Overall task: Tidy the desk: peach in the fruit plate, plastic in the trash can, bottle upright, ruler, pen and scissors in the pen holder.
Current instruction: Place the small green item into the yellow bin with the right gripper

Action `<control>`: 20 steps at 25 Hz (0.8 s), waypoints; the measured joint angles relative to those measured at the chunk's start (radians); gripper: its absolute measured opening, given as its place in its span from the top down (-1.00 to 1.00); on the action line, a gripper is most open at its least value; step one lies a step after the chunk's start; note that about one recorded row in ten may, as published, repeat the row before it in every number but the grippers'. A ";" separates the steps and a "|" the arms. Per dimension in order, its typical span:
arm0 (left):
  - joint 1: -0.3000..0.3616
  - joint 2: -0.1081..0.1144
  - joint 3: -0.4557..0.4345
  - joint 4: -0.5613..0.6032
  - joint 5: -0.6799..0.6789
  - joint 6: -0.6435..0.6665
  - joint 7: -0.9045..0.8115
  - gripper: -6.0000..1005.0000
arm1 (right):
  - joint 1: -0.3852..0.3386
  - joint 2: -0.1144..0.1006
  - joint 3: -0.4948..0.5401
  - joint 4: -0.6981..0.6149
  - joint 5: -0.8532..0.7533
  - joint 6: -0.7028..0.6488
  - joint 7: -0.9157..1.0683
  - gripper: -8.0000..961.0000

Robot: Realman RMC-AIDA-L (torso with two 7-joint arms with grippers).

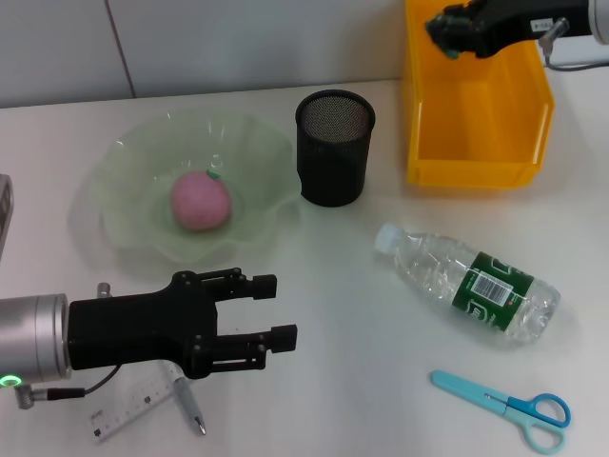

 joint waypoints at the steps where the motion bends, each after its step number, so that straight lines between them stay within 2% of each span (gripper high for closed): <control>1: -0.001 0.000 0.000 -0.001 0.000 0.001 0.000 -0.48 | -0.002 0.001 -0.001 0.008 0.000 0.031 0.004 0.44; 2: -0.002 -0.001 0.000 -0.002 0.000 0.001 0.000 -0.48 | -0.002 0.002 -0.004 0.034 -0.003 0.091 0.011 0.44; 4: -0.004 -0.002 0.000 -0.004 0.000 0.001 0.000 -0.48 | 0.000 0.002 -0.006 0.053 -0.003 0.125 0.013 0.43; 10: -0.001 -0.002 -0.006 -0.006 0.000 0.004 0.004 -0.48 | 0.016 -0.012 -0.010 0.210 -0.001 0.338 0.008 0.43; 17: 0.005 0.001 -0.012 -0.006 -0.001 0.007 0.005 -0.48 | 0.039 -0.029 -0.013 0.301 0.000 0.378 0.008 0.42; 20: 0.006 0.005 -0.012 -0.002 -0.001 0.009 0.004 -0.48 | 0.039 -0.030 -0.013 0.302 0.001 0.373 0.023 0.31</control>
